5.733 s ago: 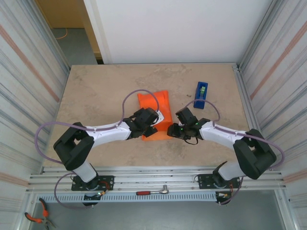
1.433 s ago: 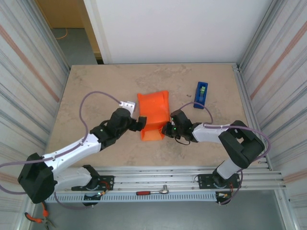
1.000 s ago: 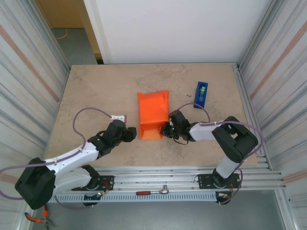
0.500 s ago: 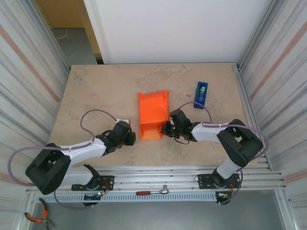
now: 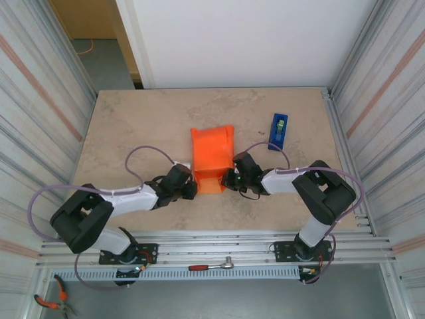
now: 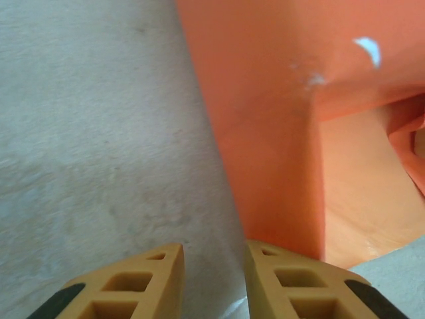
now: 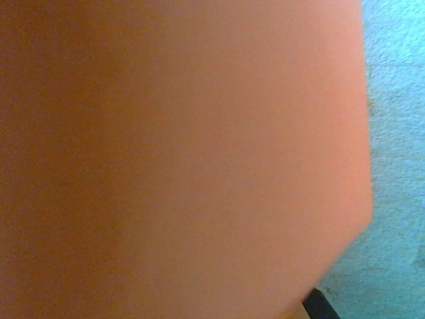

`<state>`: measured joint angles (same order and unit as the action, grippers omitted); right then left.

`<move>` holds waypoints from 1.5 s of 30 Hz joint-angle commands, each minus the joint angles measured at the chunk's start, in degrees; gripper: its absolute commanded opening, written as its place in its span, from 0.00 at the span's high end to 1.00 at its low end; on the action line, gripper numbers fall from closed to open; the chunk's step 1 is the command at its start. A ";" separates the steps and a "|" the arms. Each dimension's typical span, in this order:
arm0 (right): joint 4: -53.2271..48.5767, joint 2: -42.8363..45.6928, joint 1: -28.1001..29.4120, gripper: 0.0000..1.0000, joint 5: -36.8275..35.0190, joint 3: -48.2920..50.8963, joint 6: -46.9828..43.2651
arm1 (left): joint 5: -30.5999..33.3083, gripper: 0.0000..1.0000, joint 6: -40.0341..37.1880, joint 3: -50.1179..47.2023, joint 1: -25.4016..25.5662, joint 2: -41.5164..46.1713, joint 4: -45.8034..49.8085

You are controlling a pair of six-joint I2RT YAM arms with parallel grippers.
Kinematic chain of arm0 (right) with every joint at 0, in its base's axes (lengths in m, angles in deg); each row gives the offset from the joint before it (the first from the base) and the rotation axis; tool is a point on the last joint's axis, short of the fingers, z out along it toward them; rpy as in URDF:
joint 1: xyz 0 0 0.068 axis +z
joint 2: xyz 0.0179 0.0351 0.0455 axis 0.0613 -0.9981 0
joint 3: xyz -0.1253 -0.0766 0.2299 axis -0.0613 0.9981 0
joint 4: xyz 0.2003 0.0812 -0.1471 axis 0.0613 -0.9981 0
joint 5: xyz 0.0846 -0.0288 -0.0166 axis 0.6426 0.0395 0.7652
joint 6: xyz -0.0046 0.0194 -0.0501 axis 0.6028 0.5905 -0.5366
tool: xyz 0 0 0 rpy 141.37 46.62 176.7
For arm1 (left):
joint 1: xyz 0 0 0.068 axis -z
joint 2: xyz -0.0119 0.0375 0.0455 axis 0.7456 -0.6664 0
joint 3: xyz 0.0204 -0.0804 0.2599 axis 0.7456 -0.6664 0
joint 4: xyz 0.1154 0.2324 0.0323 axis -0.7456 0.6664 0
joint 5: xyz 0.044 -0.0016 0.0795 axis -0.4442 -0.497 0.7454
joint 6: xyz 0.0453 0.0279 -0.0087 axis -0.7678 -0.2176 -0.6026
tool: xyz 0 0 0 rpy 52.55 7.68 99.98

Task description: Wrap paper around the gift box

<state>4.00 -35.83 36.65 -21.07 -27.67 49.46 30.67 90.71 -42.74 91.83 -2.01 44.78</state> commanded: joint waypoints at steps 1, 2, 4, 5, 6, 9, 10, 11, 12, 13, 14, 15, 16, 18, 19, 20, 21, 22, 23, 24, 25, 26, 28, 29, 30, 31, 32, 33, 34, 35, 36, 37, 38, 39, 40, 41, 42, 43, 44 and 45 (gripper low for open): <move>-0.06 -0.96 0.24 1.00 0.09 0.95 -0.05 | -0.50 0.69 -1.63 1.80 1.44 -1.18 -2.46; -0.03 -1.09 0.18 1.00 0.12 0.99 -0.05 | -0.40 0.69 -1.79 1.84 1.75 -1.23 -3.19; -0.09 -1.40 0.21 1.00 0.14 0.99 -0.05 | -0.18 0.69 -2.14 1.90 2.43 -1.16 -4.65; -0.15 -1.57 0.26 1.00 0.25 0.99 -0.05 | -0.15 0.69 -2.26 1.88 2.60 -1.15 -5.47; -0.18 -1.70 0.24 1.00 0.30 1.06 -0.05 | -0.14 0.69 -2.26 1.93 2.78 -1.15 -5.96; -0.10 -2.19 0.33 1.00 0.40 1.07 -0.05 | 0.00 0.68 -2.49 2.30 2.79 -1.72 -7.35; -0.13 -2.23 0.33 1.00 0.47 1.07 -0.04 | 0.00 0.68 -2.61 2.50 2.79 -2.07 -7.79; -0.11 -2.47 0.32 1.00 0.52 1.08 -0.05 | -0.10 0.68 -2.78 2.71 2.79 -2.56 -8.36; -0.11 -2.54 0.44 1.00 0.51 1.15 -0.05 | -0.27 0.68 -2.88 2.89 2.79 -3.08 -8.77; -0.11 -2.66 0.42 1.00 0.50 1.19 -0.05 | -0.28 0.68 -2.96 3.14 2.79 -3.50 -9.15; -0.10 -2.82 0.50 1.00 0.43 1.24 -0.03 | -0.40 0.68 -3.08 3.41 2.79 -4.06 -9.74; -0.17 -3.00 0.53 1.00 0.46 1.21 0.04 | -0.46 0.68 -3.27 3.63 2.79 -4.67 -10.44; -0.11 -3.10 0.50 1.00 0.49 1.24 0.04 | -0.69 0.68 -3.32 3.70 2.89 -5.07 -11.08; -0.11 -3.20 0.49 1.00 0.46 1.26 0.04 | -0.71 0.68 -3.45 3.89 3.00 -5.84 -12.40; -0.19 -3.22 0.51 1.00 0.53 1.22 0.04 | -0.71 0.68 -3.57 3.89 2.97 -5.96 -12.97; -0.29 -3.20 0.50 1.00 0.53 1.34 0.07 | -0.71 0.68 -3.70 4.02 3.12 -6.07 -13.39; -0.37 -3.20 0.54 1.00 0.53 1.32 -0.05 | -0.60 0.68 -3.80 4.21 3.14 -6.16 -13.45; -0.57 -3.12 0.53 1.00 0.54 1.25 -0.07 | -0.61 0.67 -4.00 4.37 3.14 -6.18 -13.62; -0.69 -2.95 0.53 1.00 0.53 1.31 -0.14 | -0.60 0.67 -4.19 4.39 3.14 -5.66 -13.67; -0.93 -2.68 0.47 1.00 0.54 1.29 -0.14 | -0.41 0.66 -4.28 4.47 3.15 -4.83 -13.09; -1.02 -2.55 0.52 1.00 0.53 1.26 -0.22 | -0.03 0.66 -4.24 4.66 3.14 -3.71 -11.86; -1.22 -2.32 0.53 1.00 0.54 1.27 -0.22 | 0.86 0.64 -4.00 4.93 3.15 -2.25 -9.83; -1.54 -2.19 0.53 1.00 0.45 1.28 -0.31 | 3.10 0.57 -2.51 5.60 3.14 1.16 -4.22; -1.66 -2.03 0.51 1.00 0.47 1.34 -0.40 | 4.79 0.51 -0.74 6.10 3.14 2.87 -0.45; -1.74 -1.98 0.50 1.00 0.47 1.34 -0.40 | 6.16 0.48 1.00 6.37 3.14 4.49 2.96; -1.76 -1.94 0.53 1.00 0.49 1.30 -0.40 | 7.25 0.46 2.41 6.40 3.17 5.74 5.50; -1.70 -1.95 0.48 1.00 0.62 1.57 -0.40 | 8.47 0.42 4.41 6.24 3.23 7.02 8.18; -1.68 -1.88 0.53 1.00 0.63 1.68 -0.40 | 9.27 0.39 6.00 5.92 3.31 7.92 9.80; -1.73 -1.88 0.49 1.00 0.49 1.71 -0.48 | 10.09 0.38 7.72 5.21 3.40 9.07 11.01; -1.65 -1.88 0.50 1.00 0.49 1.95 -0.49 | 10.80 0.37 9.40 4.41 3.65 9.94 11.55; -1.56 -1.94 0.52 1.00 0.52 2.00 -0.49 | 11.07 0.36 10.48 3.65 3.88 10.43 11.40; -1.57 -2.01 0.48 1.00 0.59 2.12 -0.49 | 11.23 0.35 11.93 3.04 4.14 10.65 10.98; -1.48 -2.09 0.53 1.00 0.63 2.21 -0.49 | 11.29 0.35 12.83 2.65 4.43 10.56 10.57; -1.41 -2.21 0.53 1.00 0.51 2.22 -0.52 | 11.42 0.35 13.42 2.62 4.71 10.24 10.39; -1.29 -2.30 0.51 1.00 0.57 2.31 -0.48 | 11.66 0.35 13.77 2.79 5.02 9.53 10.19; -1.25 -2.32 0.47 1.00 0.51 2.38 -0.49 | 11.91 0.35 13.73 3.17 5.31 8.57 10.11; -1.27 -2.39 0.42 1.00 0.53 2.42 -0.47 | 12.01 0.35 13.68 3.58 5.55 7.63 10.26; -1.16 -2.41 0.44 1.00 0.41 2.52 -0.41 | 12.04 0.35 13.71 4.10 5.68 6.54 10.32; -1.07 -2.31 0.44 1.00 0.44 2.62 -0.40 | 12.38 0.36 13.73 4.65 5.94 5.53 10.69; -1.07 -2.32 0.38 1.00 0.41 2.71 -0.38 | 12.99 0.37 13.73 5.10 6.21 4.75 10.93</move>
<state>7.35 -36.90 36.65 -20.15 -26.90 49.46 40.60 102.27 -39.11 97.38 4.46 53.33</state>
